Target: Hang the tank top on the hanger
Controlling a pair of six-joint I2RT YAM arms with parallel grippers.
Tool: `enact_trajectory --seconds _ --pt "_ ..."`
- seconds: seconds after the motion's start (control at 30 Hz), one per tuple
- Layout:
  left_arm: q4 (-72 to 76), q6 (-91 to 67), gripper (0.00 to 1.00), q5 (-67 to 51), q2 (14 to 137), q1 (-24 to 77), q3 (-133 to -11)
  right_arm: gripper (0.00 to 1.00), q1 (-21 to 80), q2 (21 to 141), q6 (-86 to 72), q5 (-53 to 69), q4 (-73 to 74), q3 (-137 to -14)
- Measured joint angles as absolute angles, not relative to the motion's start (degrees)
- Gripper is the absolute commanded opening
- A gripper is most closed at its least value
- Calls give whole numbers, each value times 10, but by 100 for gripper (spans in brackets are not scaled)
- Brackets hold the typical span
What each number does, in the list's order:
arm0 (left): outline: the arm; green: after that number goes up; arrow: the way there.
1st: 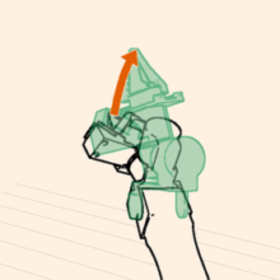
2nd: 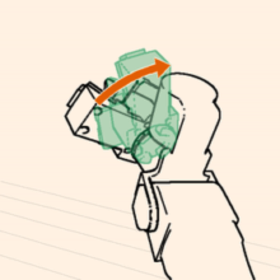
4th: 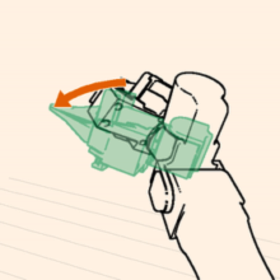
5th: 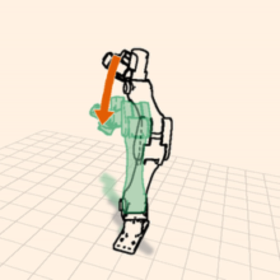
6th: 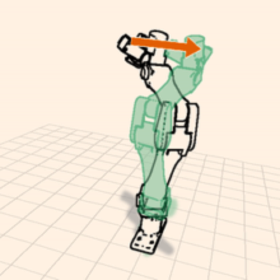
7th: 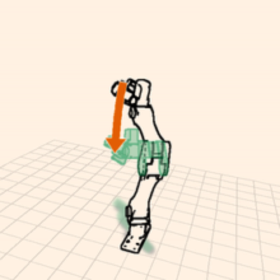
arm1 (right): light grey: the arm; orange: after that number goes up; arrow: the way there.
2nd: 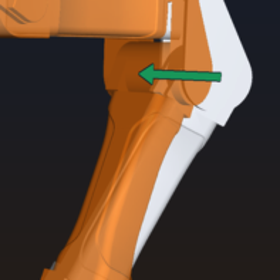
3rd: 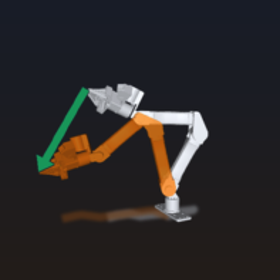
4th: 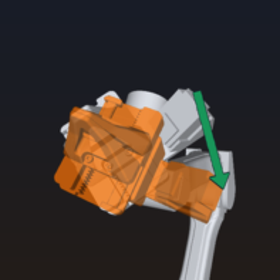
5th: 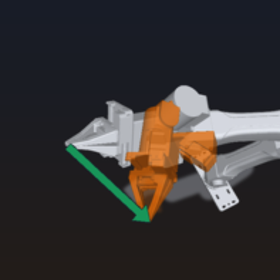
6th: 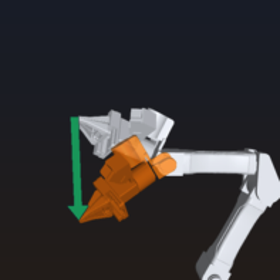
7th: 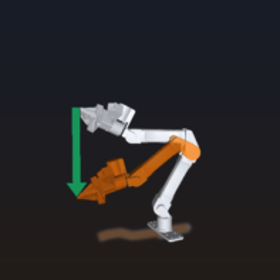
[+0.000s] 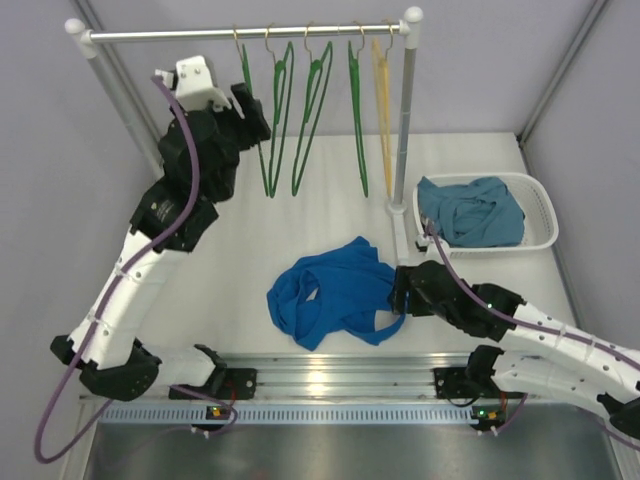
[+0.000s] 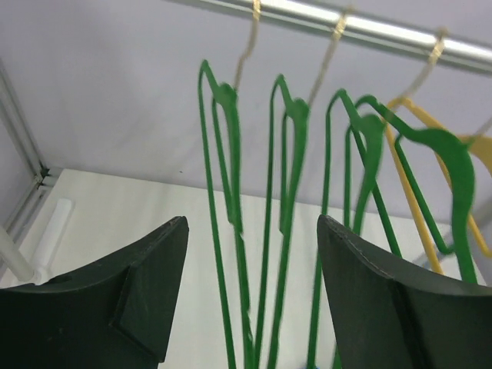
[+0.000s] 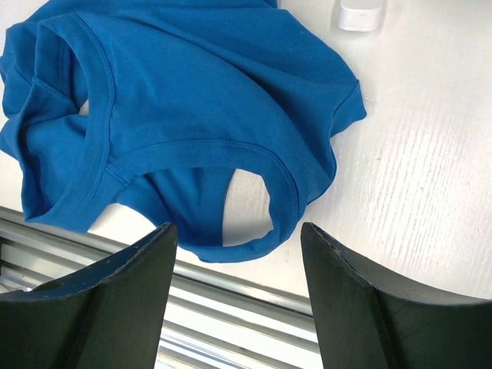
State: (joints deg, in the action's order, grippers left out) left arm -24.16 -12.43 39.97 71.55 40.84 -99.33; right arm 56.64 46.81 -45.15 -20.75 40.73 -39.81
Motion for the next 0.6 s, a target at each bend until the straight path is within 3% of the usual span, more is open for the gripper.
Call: enact_trajectory --seconds 0.2,0.6 --pt "-298 -143 70 298 784 286 -1101 66 566 445 -452 -210 418 -398" --pt "-349 -148 62 185 851 241 -1147 66 566 421 -453 -212 428 -398"
